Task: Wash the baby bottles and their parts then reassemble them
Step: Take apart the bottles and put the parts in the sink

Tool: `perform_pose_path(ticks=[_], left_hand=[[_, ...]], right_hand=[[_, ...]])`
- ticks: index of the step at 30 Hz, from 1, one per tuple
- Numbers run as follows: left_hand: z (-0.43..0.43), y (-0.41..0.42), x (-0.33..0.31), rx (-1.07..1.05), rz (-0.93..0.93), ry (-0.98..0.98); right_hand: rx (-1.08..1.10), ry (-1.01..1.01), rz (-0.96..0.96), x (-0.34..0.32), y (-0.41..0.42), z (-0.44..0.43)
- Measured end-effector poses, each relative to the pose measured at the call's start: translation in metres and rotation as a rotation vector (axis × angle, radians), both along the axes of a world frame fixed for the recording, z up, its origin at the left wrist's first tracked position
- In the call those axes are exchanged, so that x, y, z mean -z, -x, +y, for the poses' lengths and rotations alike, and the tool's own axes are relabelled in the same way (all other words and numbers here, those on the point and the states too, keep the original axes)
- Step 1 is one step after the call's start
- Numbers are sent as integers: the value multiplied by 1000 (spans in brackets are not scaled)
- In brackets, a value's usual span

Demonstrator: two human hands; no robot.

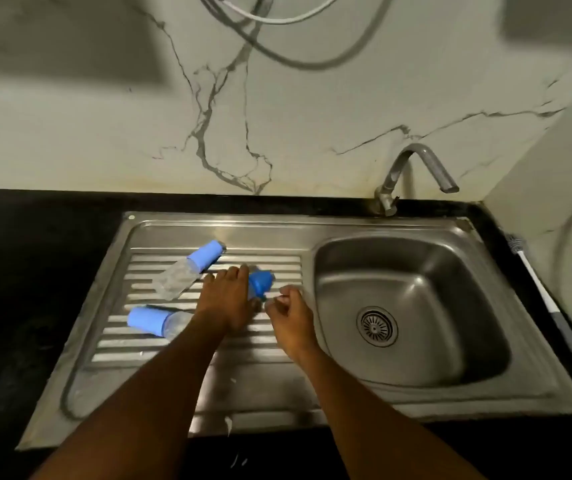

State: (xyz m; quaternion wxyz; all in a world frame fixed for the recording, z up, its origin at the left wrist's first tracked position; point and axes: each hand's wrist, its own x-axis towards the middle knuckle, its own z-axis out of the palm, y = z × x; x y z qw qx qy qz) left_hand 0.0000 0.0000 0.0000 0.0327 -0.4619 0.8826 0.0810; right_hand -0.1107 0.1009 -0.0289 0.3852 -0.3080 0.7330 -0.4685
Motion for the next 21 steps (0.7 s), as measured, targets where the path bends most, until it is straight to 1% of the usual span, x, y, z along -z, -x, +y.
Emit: perform_pose_path(ticks=[3, 5, 6, 9, 12, 13, 15, 16, 18, 19, 21], left_hand=[[-5, 6, 10, -59, -22, -77], [-3, 13, 13, -118, 51, -123], [1, 17, 13, -168, 155, -175], [18, 35, 7, -443, 660, -452], [43, 59, -3, -693, 1050, -779], [51, 68, -5, -749, 1162, -914], [63, 83, -5, -749, 1328, -1195], [68, 91, -6, -719, 1368, -1308], [77, 105, -8, -661, 1354, -1479], [82, 113, -10, -641, 1323, -1558], [92, 127, -14, -598, 1308, -1679]], right_hand=[[24, -39, -24, 5, 2, -13], [40, -71, -83, 8, 4, -17], [50, -71, -139, 8, 6, -18], [59, 11, -359, -4, 10, -15], [43, 42, -451, -18, 29, 1], [20, 68, -480, -23, 37, 10], [-51, 117, -517, -32, 55, 31], [-81, 118, -526, -37, 67, 42], [-146, 77, -555, -46, 91, 61], [-197, 44, -592, -52, 103, 70], [-290, -26, -741, -56, 127, 84]])
